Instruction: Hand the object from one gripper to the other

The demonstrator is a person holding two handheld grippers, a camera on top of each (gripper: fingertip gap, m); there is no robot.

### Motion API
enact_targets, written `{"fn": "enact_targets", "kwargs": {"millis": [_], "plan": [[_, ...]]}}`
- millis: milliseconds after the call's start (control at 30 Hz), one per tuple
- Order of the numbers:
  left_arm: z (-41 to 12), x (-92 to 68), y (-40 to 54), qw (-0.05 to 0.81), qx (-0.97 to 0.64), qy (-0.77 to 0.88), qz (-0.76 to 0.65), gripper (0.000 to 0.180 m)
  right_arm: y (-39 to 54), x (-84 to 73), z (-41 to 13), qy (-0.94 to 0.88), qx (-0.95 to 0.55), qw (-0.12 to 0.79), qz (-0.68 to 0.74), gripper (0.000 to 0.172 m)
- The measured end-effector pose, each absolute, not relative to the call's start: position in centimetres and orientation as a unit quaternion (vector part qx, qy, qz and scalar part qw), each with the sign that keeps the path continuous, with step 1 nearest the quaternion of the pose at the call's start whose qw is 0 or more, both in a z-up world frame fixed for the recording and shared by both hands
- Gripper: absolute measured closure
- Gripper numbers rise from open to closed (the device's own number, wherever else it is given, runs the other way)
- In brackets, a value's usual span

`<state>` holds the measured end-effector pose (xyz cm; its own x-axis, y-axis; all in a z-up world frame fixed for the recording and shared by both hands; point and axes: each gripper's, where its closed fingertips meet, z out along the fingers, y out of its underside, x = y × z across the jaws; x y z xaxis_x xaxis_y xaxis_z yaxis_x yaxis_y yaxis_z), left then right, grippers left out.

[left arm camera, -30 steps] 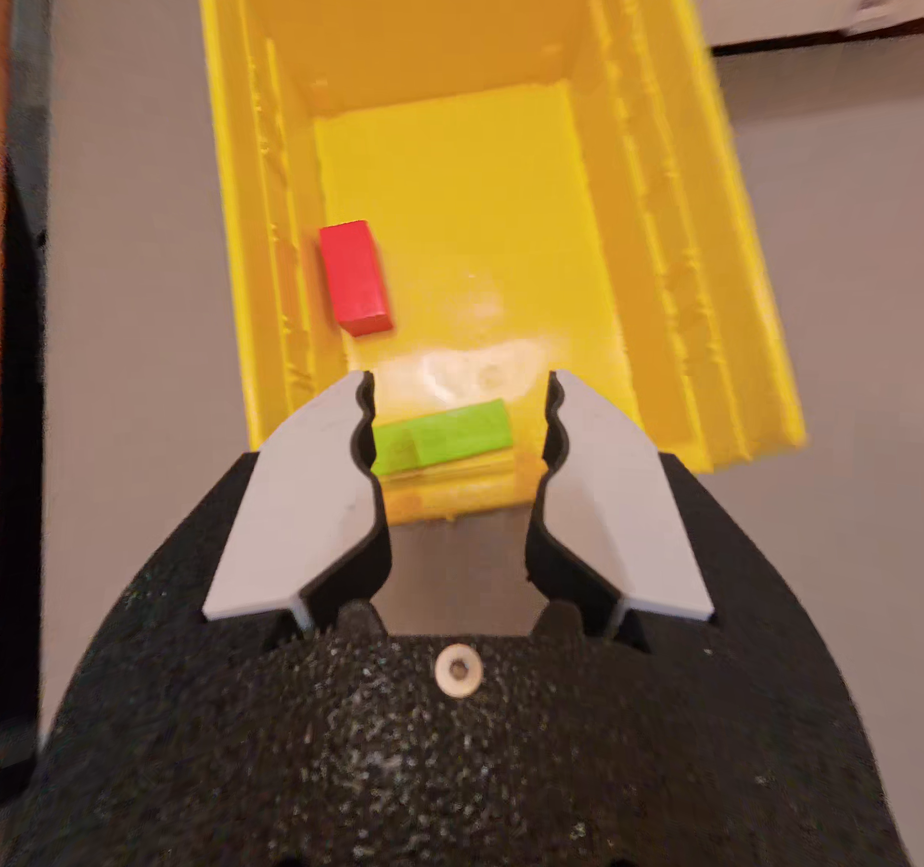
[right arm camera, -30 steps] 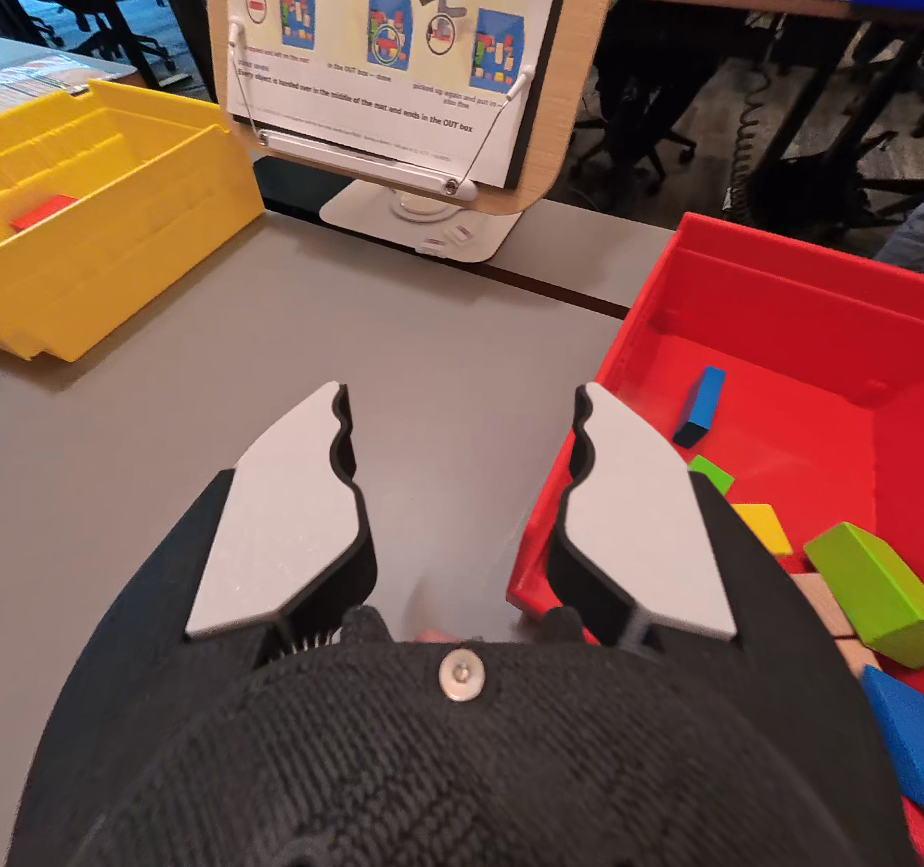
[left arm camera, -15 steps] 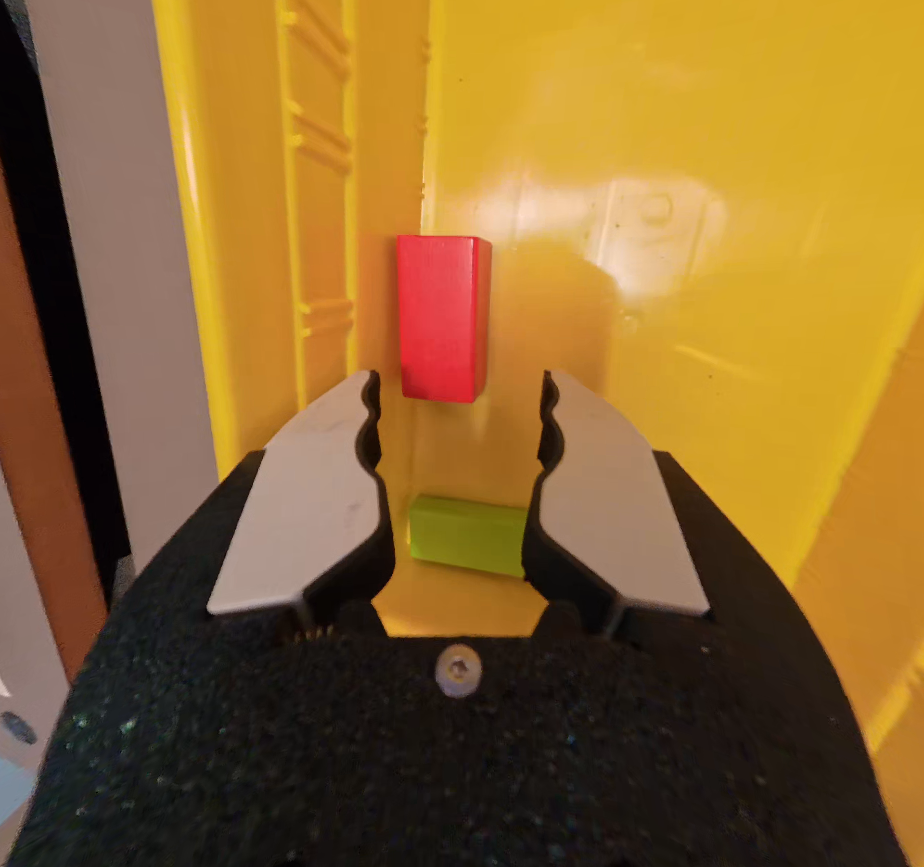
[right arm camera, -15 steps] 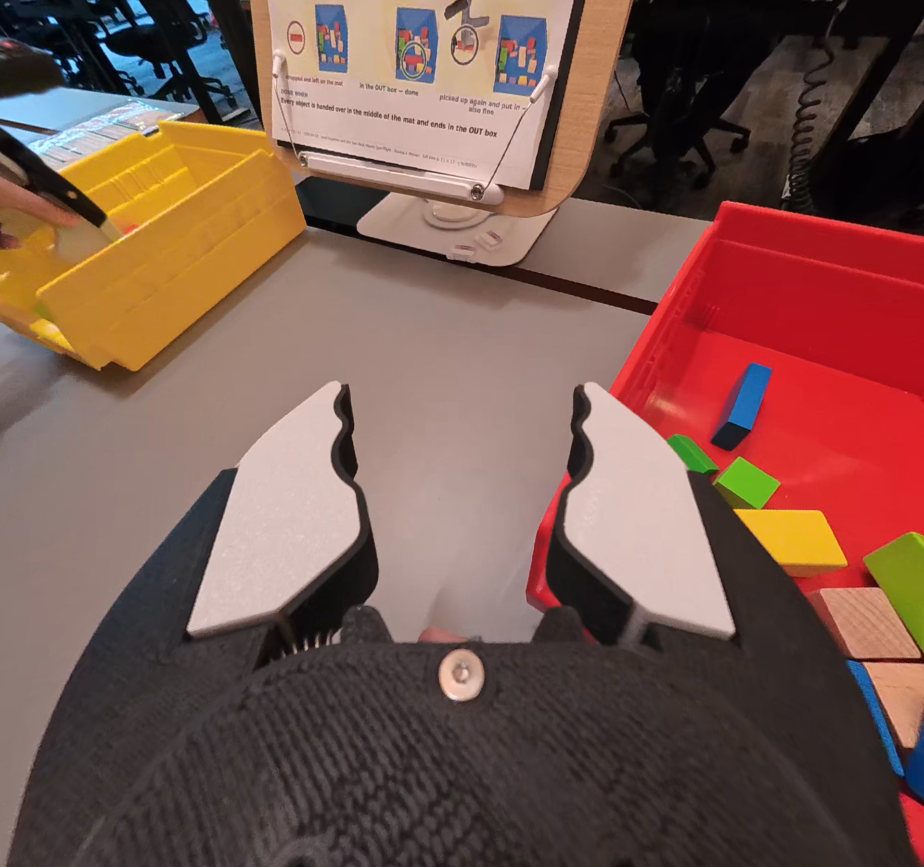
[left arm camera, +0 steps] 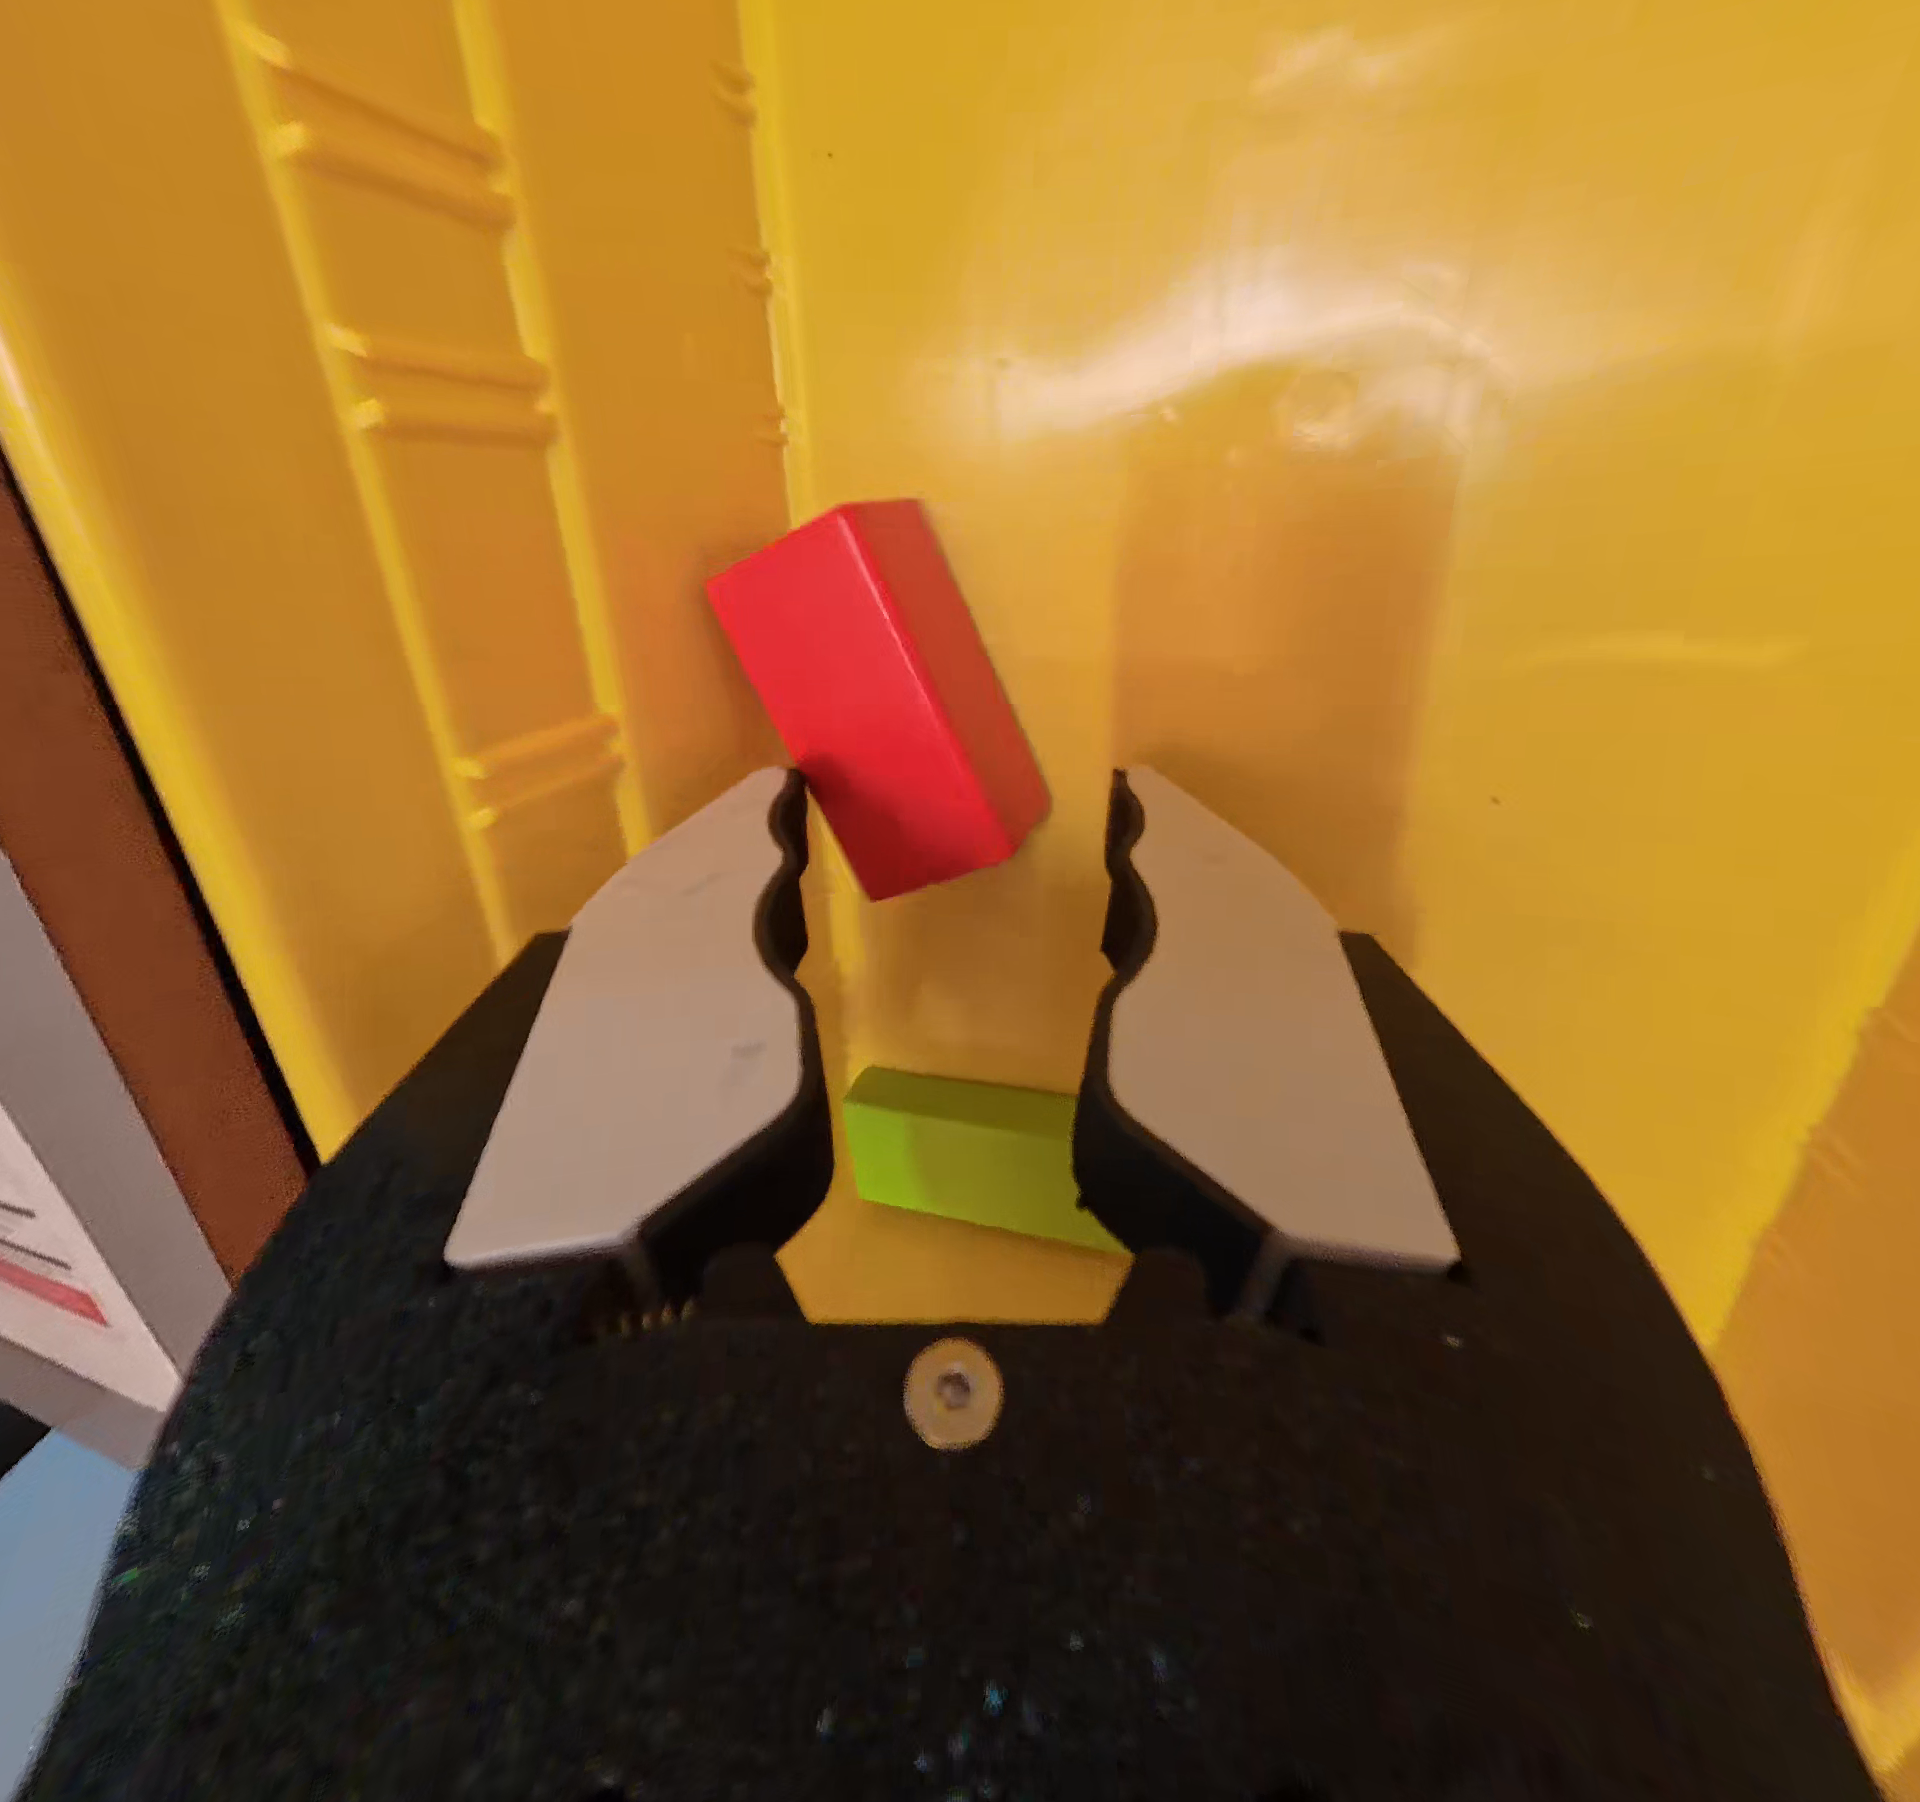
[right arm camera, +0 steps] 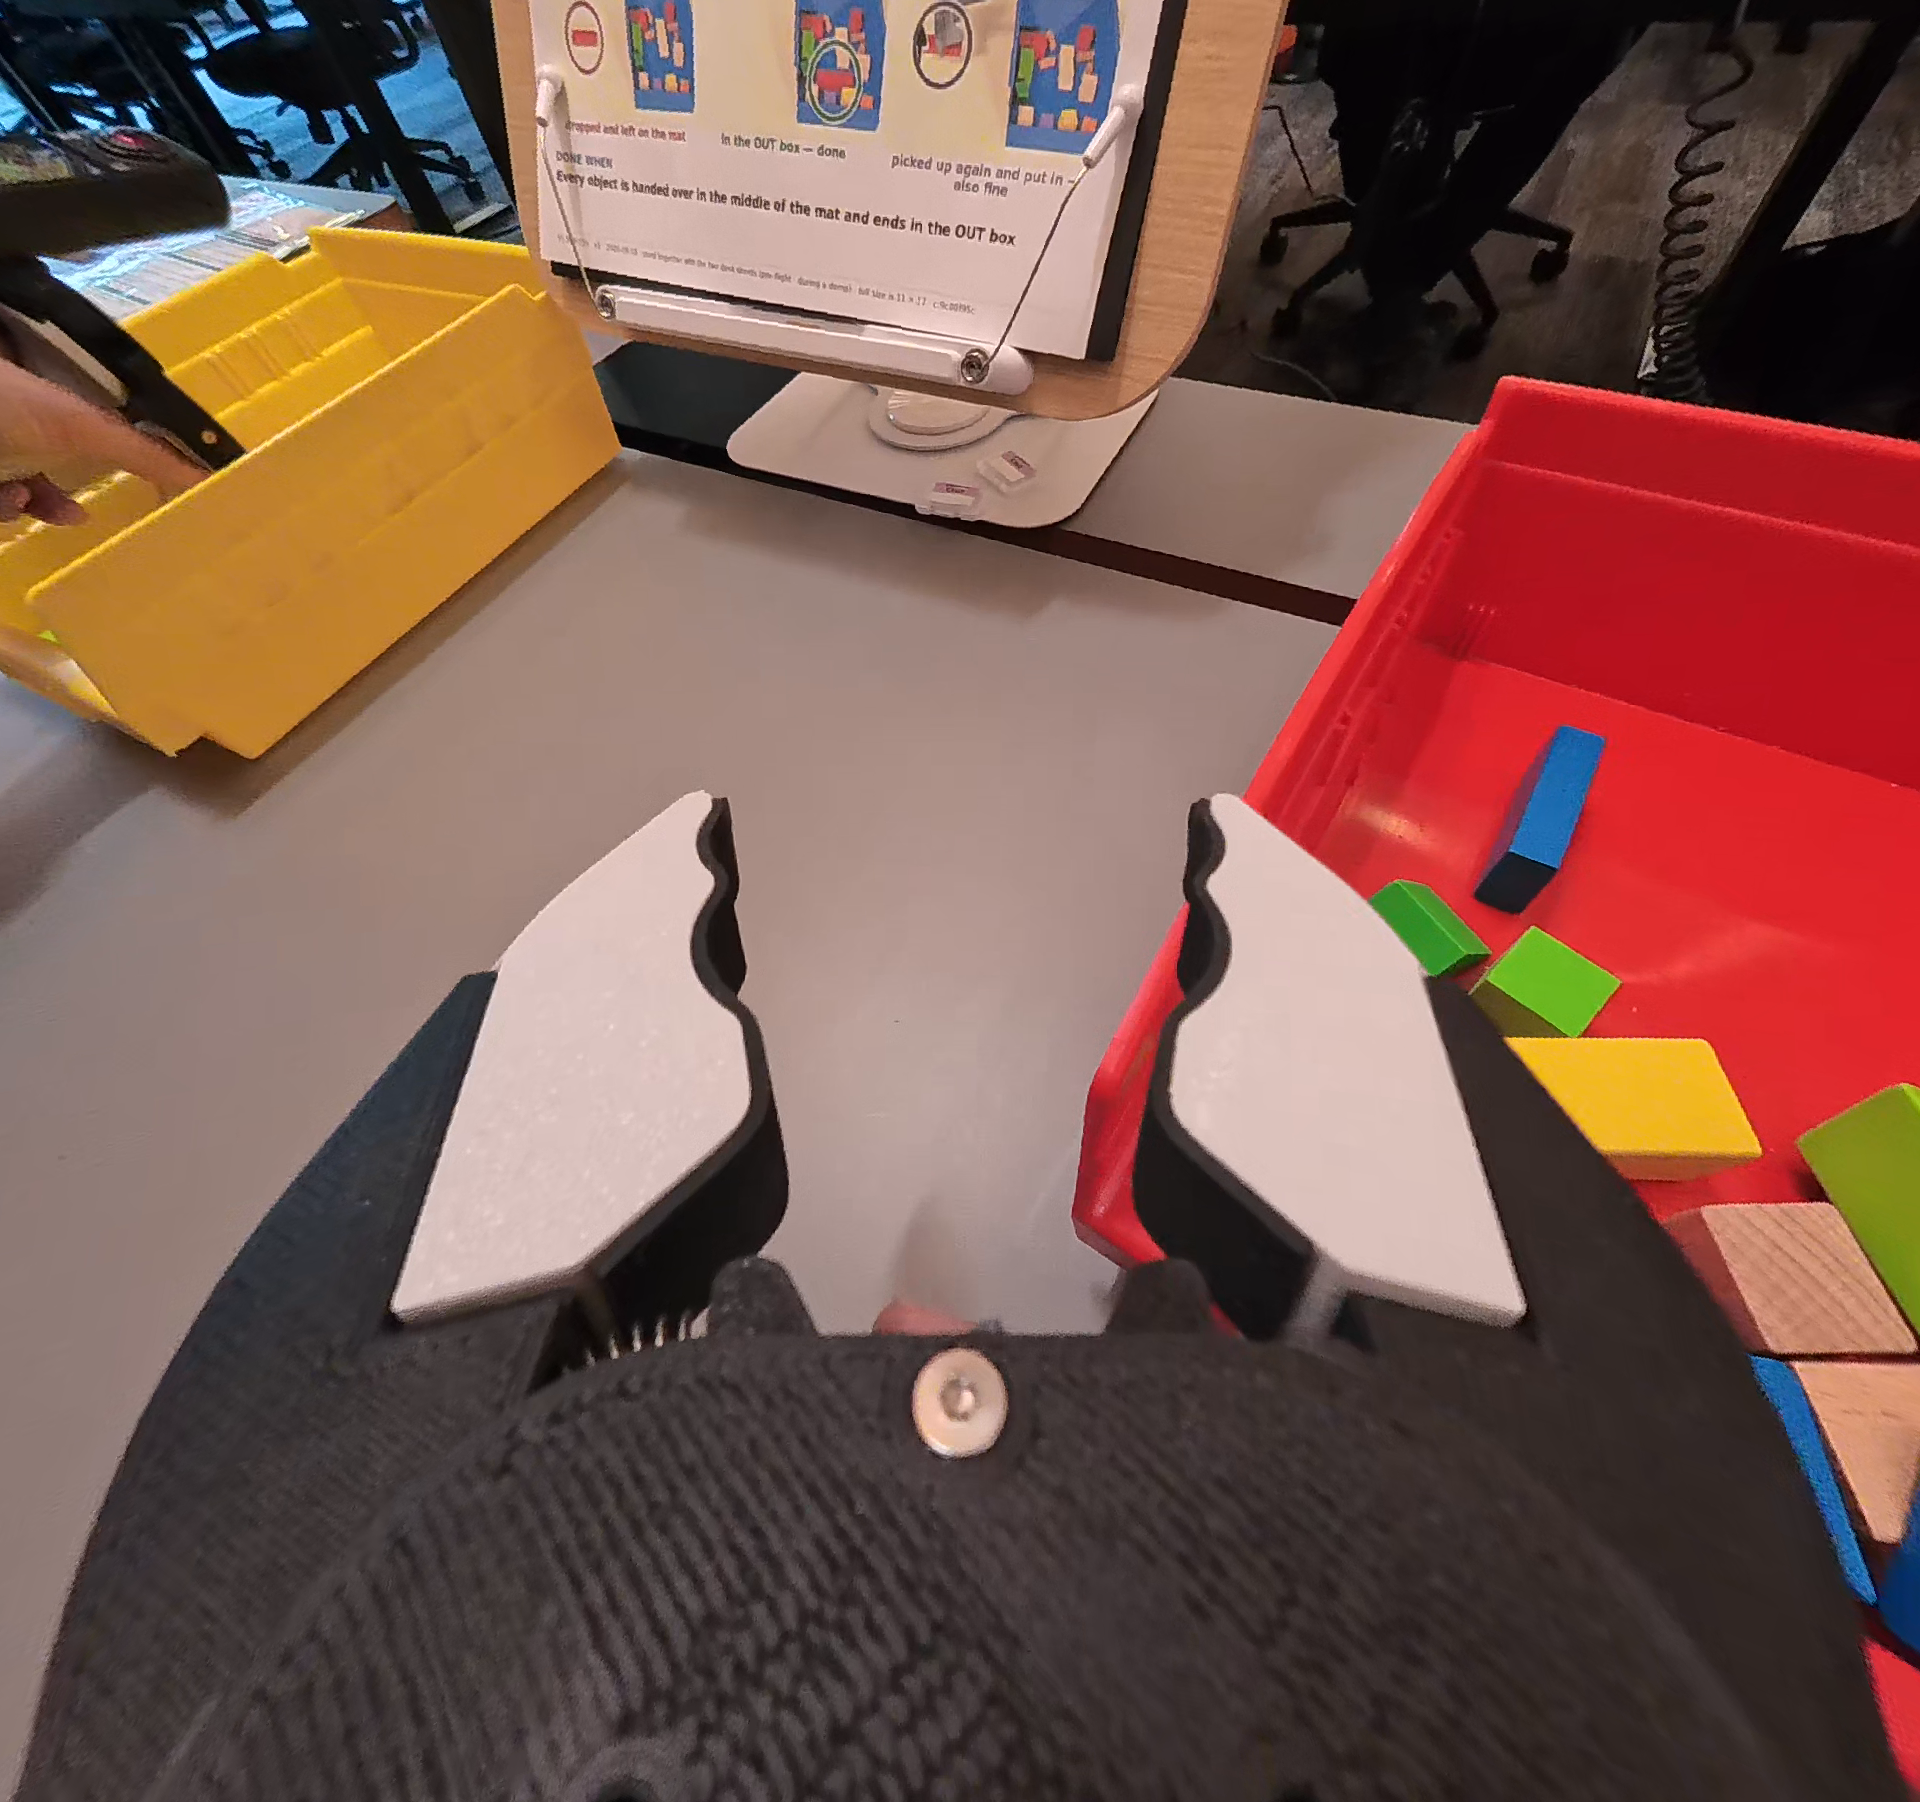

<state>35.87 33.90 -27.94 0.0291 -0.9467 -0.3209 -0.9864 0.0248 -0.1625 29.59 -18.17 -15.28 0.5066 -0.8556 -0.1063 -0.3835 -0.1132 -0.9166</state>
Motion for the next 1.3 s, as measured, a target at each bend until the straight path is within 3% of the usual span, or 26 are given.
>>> {"fn": "enact_targets", "kwargs": {"millis": [100, 233, 400, 800, 1000, 1100, 1300], "plan": [[-27.7, 35.4, 32.6, 0.141, -0.689, 0.71, 0.035, 0.134, -18.1, 29.6, -15.4, 0.439, -0.709, 0.501, -0.233, 0.088], [-27.5, 35.8, 33.9, 0.17, -0.723, 0.669, 0.024, 0.113, -17.7, 29.6, -15.6, 0.435, -0.713, 0.498, -0.233, 0.089], [-28.1, 36.7, 33.5, 0.14, -0.786, 0.599, -0.069, 0.111, -17.4, 29.5, -15.8, 0.43, -0.719, 0.493, -0.233, 0.088], [-28.1, 36.7, 33.9, 0.173, -0.638, 0.749, 0.047, 0.109, -17.2, 29.5, -16.3, 0.428, -0.726, 0.488, -0.226, 0.088], [-28.4, 35.4, 30.3, 0.079, -0.62, 0.78, 0.002, 0.132, -17.4, 29.7, -16.7, 0.432, -0.728, 0.484, -0.223, 0.088], [-27.3, 35.6, 28.4, 0.046, -0.625, 0.778, -0.043, 0.123, -17.5, 29.7, -16.8, 0.432, -0.728, 0.484, -0.222, 0.088], [-25.4, 37.3, 29.1, 0.071, -0.738, 0.665, -0.089, 0.106, -17.4, 29.8, -16.8, 0.431, -0.729, 0.483, -0.224, 0.088]]}}
